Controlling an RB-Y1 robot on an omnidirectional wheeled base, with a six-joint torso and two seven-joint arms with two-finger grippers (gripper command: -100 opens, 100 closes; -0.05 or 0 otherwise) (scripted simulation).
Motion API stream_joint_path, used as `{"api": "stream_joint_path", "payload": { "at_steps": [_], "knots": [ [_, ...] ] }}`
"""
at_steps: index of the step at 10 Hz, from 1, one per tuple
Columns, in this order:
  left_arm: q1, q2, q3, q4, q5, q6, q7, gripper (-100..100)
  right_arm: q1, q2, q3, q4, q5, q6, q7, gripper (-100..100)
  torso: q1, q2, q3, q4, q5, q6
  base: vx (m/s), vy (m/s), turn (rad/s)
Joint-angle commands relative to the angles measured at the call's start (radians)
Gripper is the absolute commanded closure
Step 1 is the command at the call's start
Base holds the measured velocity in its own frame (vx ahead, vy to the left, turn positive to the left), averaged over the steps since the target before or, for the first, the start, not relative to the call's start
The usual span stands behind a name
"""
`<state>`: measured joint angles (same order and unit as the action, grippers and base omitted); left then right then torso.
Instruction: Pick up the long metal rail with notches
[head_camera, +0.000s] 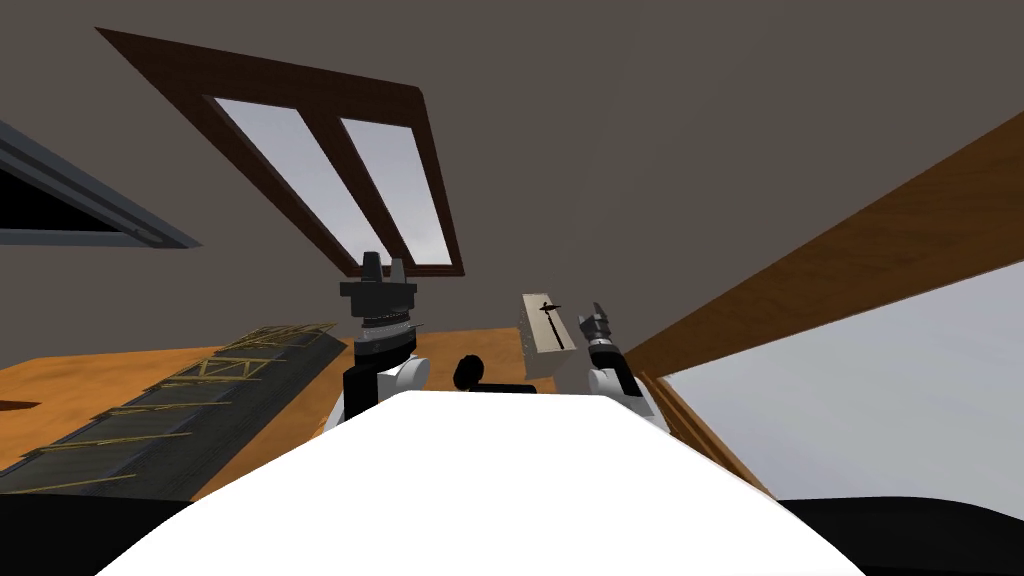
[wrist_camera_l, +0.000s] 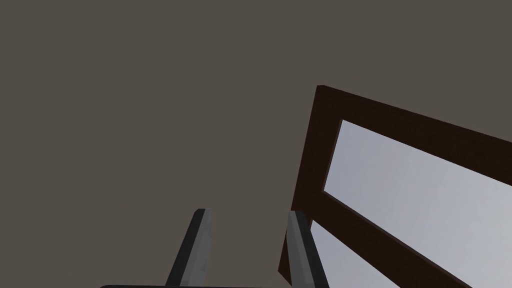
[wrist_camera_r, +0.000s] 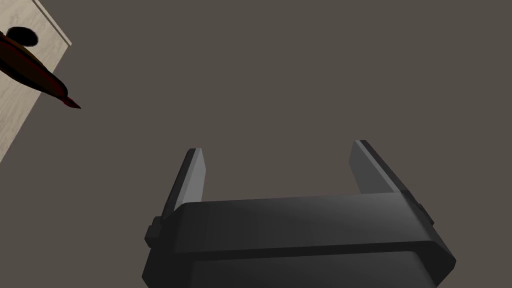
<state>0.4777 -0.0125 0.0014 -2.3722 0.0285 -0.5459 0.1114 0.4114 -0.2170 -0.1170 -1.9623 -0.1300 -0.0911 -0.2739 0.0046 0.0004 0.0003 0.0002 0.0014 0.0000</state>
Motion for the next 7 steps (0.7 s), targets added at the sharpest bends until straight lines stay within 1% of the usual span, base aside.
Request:
{"api": "stream_joint_path", "payload": {
  "at_steps": [1,2,3,4,5,6,7],
  "knots": [
    [0.0,0.0,0.0,0.0,0.0,0.0,0.0,0,-0.018,0.002,-0.023,0.05,-0.007,0.05,-0.019,-100,0.0,0.0,0.0,0.0,0.0,0.0,-0.001,0.055,0.048],
    [0.0,0.0,0.0,0.0,0.0,0.0,0.0,0,-0.018,0.002,-0.023,0.051,-0.007,0.064,-0.019,-100,-0.001,0.0,0.0,0.0,0.0,0.0,0.004,0.081,0.047],
    [0.0,0.0,0.0,0.0,0.0,0.0,0.0,0,-0.031,-0.003,-0.046,0.09,-0.017,0.099,-0.041,-100,0.0,-0.001,0.0,0.0,0.0,0.0,0.004,0.078,0.057],
    [0.0,0.0,0.0,0.0,0.0,0.0,0.0,0,-0.031,-0.003,-0.046,0.102,-0.017,0.111,-0.041,-100,0.0,-0.001,0.0,0.0,0.0,0.0,0.003,0.072,0.031],
    [0.0,0.0,0.0,0.0,0.0,0.0,0.0,0,-0.045,-0.007,-0.07,0.13,-0.028,0.153,-0.063,-100,0.0,-0.001,0.0,0.0,0.0,0.0,0.017,0.077,0.072],
    [0.0,0.0,0.0,0.0,0.0,0.0,0.0,0,-0.045,-0.007,-0.07,0.147,-0.028,0.16,-0.063,-100,0.0,-0.001,-0.001,0.0,0.0,0.0,0.026,0.052,0.057],
    [0.0,0.0,0.0,0.0,0.0,0.0,0.0,0,-0.061,-0.011,-0.095,0.179,-0.04,0.205,-0.086,-100,-0.001,-0.002,-0.001,0.0,0.0,0.0,0.032,0.032,0.059]
  ]
}}
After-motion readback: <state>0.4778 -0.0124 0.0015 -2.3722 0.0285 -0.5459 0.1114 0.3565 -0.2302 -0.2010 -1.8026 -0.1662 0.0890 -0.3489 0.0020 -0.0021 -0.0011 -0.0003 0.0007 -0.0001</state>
